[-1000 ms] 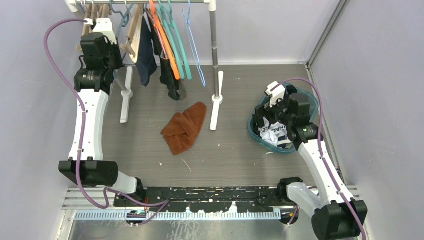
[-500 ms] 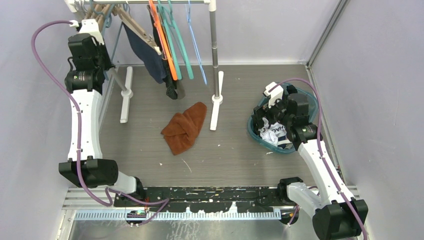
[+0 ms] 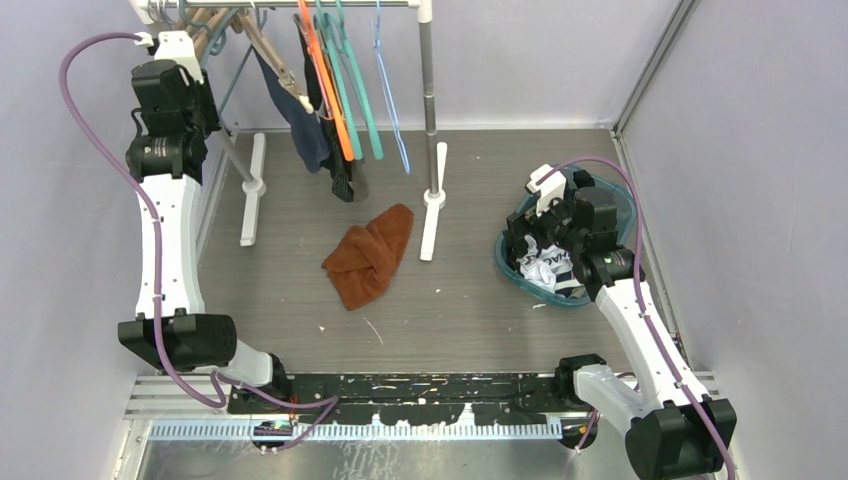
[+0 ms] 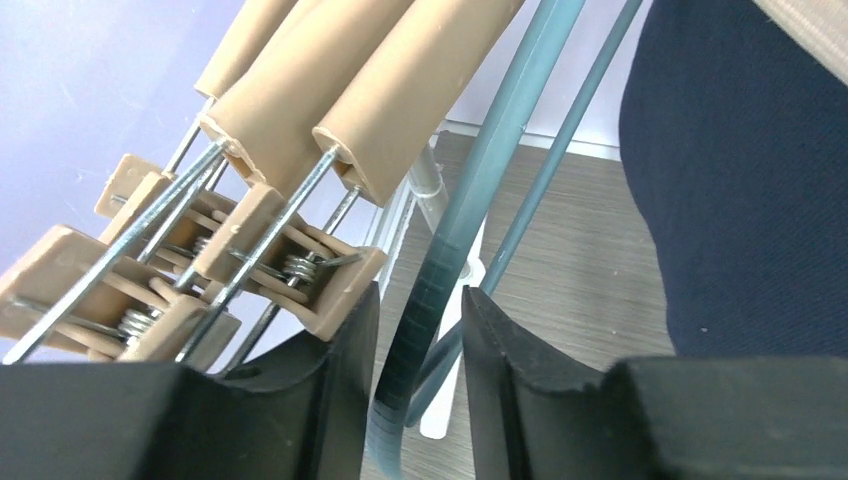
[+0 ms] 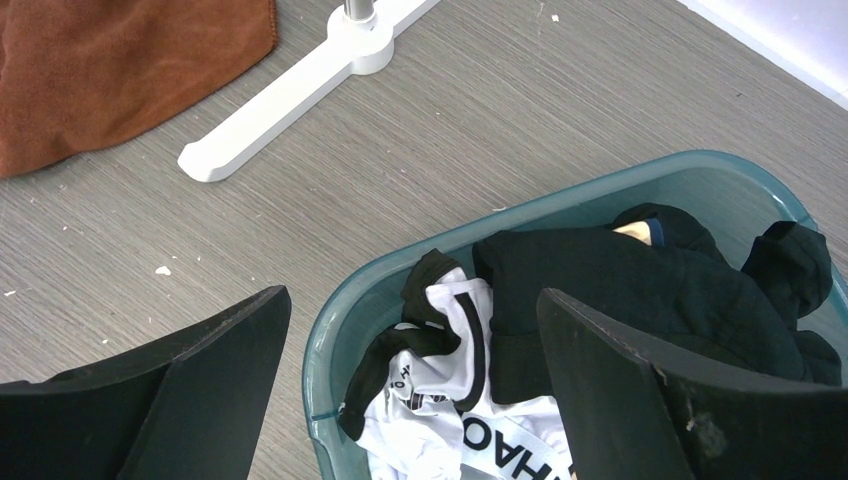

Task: Remove the underwear clipped to the hanger
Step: Move the hanger to the clothesline, then pick up the hanger from the clothesline.

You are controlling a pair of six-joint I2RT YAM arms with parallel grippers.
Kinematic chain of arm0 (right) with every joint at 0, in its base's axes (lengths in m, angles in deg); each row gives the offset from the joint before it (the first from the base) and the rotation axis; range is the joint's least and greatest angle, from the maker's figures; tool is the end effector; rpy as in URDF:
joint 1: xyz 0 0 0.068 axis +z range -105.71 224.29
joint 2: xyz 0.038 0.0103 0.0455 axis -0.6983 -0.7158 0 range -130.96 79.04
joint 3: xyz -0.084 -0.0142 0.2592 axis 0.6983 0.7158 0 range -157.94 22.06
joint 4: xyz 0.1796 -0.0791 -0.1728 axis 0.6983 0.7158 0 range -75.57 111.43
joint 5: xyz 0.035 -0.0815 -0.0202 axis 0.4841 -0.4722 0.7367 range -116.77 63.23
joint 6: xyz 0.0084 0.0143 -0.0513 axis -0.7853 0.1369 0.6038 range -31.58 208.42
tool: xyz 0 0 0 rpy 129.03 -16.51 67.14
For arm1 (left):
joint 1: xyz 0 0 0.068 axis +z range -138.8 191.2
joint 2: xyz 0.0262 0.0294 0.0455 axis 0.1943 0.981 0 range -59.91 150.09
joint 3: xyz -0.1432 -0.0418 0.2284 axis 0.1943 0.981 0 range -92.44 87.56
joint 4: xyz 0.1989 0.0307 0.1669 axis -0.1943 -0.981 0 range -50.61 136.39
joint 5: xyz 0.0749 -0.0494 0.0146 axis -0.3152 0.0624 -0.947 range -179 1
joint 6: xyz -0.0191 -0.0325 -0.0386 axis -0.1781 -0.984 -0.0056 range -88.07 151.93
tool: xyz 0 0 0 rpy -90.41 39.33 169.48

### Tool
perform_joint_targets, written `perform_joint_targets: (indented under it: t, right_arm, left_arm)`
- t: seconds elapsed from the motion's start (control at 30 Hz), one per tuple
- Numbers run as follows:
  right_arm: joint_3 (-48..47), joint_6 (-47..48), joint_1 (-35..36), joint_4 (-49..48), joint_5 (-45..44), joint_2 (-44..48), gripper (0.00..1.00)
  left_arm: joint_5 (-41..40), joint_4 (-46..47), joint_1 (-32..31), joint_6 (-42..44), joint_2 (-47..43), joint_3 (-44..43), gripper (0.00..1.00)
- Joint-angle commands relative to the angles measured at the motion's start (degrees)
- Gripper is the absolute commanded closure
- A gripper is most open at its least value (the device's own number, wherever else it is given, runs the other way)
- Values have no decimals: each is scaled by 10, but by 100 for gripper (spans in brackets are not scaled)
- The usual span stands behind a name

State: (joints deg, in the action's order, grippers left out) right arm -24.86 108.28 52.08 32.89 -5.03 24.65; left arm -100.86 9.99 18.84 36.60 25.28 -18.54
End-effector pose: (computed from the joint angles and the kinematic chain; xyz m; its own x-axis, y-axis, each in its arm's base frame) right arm 0.2096 0.0420 0.3089 -0.2527 -0.3531 -0.9008 -0.5760 0.8030 -0.1532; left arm 0.3064 0.0484 0.4910 -0.2904 0.0414 -0.9560 -0.3036 0.9434 0.1331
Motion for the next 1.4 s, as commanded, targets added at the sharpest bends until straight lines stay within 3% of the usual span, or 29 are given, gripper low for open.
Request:
perform_joint_targets:
  t: [0.0,0.13,0.4,0.6,0.8,0.97,1.37]
  right_arm:
    - [-1,10,4,-21,-5,2,0]
    - [-1,11,5,-21,-7,2,0]
    - [-2,11,6,-19,-4,-1,0]
    - [-3,11,6,-18,-4,-5,0]
    - [-3,13,7,-19,-3,-6,0]
    - [-1,16,7,-19,-6,-4,0]
    - [3,22,7,-18,-14,-9,0]
  left_arm:
    - [-27,18,4,29,-2,-24,57]
    - [-6,7,4,37,-20,-9,44]
    - [34,-30,4,27,-85,-5,2]
    - [107,-95,4,-37,-100,-66,2]
    - [185,-182,-5,-115,-38,-204,2]
    - [219,-199,-31,-169,10,-283,2]
    - [123,-183,-135,-156,115,-362,0]
